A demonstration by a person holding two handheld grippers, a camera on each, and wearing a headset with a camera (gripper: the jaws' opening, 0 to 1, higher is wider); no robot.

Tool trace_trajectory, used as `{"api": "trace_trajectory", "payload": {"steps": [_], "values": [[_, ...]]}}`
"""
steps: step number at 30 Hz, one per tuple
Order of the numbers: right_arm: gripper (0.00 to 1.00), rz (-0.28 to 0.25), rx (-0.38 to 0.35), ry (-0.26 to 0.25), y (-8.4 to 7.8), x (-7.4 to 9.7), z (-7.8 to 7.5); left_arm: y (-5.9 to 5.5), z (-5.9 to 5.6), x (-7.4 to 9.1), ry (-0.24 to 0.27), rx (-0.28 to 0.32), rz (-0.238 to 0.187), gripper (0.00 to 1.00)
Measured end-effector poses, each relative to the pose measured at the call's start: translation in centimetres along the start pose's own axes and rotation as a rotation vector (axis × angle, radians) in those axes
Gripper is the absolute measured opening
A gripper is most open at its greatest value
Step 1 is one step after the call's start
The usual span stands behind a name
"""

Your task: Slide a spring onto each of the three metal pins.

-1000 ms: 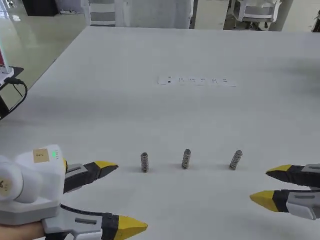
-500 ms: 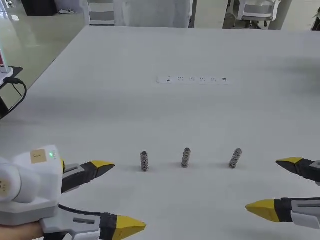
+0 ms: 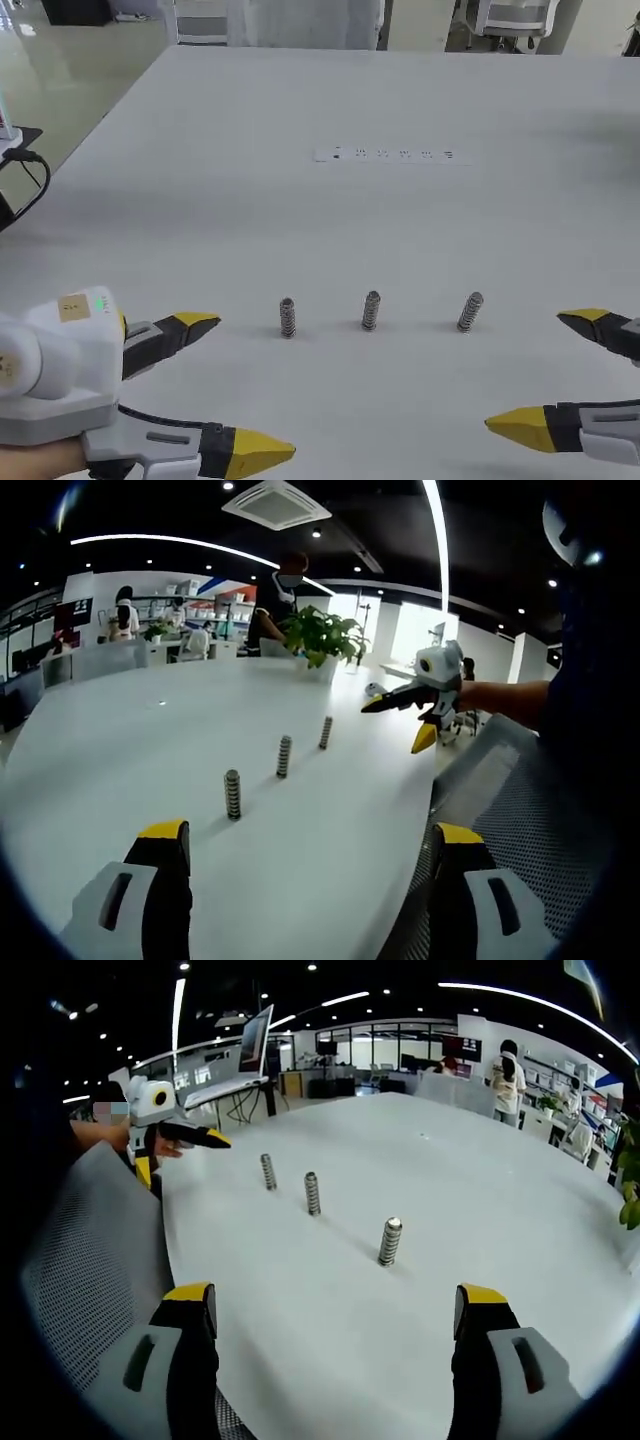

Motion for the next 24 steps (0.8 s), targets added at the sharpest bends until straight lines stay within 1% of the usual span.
{"api": "trace_trajectory", "payload": {"steps": [6,12,15,24], "values": [[0.99,0.001,-0.005,0.001,-0.3,-0.2,0.0,-0.7,0.0,-0.1,-0.003,-0.001,0.005,0.98],[0.99,-0.005,-0.013,-0.006,-0.5,-0.3,-0.1,-1.6,0.6,-0.4,0.0,0.02,0.013,0.98],[0.99,0.0,-0.015,-0.011,-0.8,-0.3,-0.2,-1.9,0.8,-0.5,0.005,0.024,0.02,0.98],[0.99,0.003,-0.033,-0.023,-1.4,-0.3,-0.5,-2.3,1.2,-0.6,0.026,0.046,0.015,0.98]]}}
Point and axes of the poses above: the centre of the closed fingertips' face, and the gripper's own axes: x roughly backward along the fingers, z roughly to its left, y roughly out of its top, the point moved 5 cm from there along x, roughly backward along the fingers, and after that the axes turned 7 degrees about -z, right-handed, at the moved point
